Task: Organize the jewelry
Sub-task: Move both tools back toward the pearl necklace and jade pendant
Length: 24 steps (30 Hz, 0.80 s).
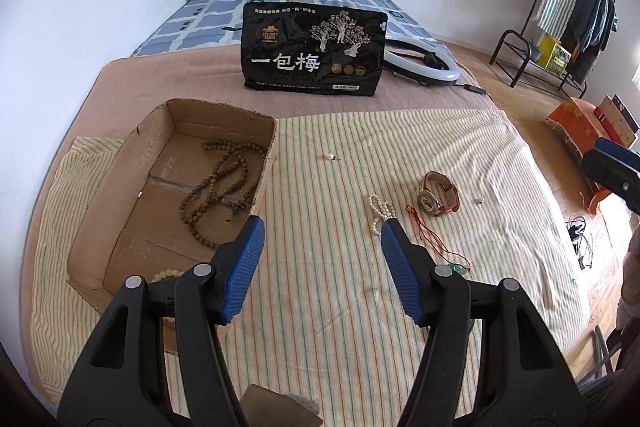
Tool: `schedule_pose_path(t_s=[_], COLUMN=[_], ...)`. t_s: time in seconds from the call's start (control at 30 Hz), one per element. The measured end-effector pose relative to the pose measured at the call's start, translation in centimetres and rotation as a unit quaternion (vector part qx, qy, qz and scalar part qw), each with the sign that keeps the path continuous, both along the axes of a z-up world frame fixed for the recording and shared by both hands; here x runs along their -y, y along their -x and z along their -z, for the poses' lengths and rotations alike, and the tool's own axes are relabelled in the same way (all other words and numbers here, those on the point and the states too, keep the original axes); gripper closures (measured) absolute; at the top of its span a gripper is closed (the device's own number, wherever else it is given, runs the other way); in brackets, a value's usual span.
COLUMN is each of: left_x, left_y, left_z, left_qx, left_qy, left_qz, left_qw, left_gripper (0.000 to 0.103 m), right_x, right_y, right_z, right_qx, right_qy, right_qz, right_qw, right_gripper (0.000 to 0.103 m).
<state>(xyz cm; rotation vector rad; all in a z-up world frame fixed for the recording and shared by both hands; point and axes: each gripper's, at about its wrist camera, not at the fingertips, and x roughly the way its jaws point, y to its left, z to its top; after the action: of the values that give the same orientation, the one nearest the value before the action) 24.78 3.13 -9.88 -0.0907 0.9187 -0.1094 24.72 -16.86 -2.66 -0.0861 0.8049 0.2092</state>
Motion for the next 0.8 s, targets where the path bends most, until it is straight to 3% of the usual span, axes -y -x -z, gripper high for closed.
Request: schedule_pose_path(t_s=[0.4,0.57,0.67,0.8], left_x=[2.6,3.5,4.1,5.3], left_y=[-2.6,-4.0,-5.0,-6.3], left_z=[4.4,6.2,7.2,8.6], left_qx=[-0.07,-0.093,-0.104,-0.112], left_qy=[0.04,0.056,0.067,0.053], left_qz=[0.025,0.03,0.029,0.038], left_qw=[0.9964,0.9937,0.9919,0.9915], left_gripper=[0.041,0.041,0.044,0.047], right_x=[4.1,2.7,1.4,0.8], right_y=[-0.1,-0.6,-0.6,-0.9], right_z=[7.3,10.7,11.9,13.3], right_qx=[-0.075,-0.123,-0.127,-0.145], right_qy=[-0.01,0.015,0.037,0.035], right_qz=[0.0,-0.047,-0.079,-0.101], right_qw=[0.997,0.991,0.988,0.984], right_gripper=[0.004,0.017,0.019,0.03])
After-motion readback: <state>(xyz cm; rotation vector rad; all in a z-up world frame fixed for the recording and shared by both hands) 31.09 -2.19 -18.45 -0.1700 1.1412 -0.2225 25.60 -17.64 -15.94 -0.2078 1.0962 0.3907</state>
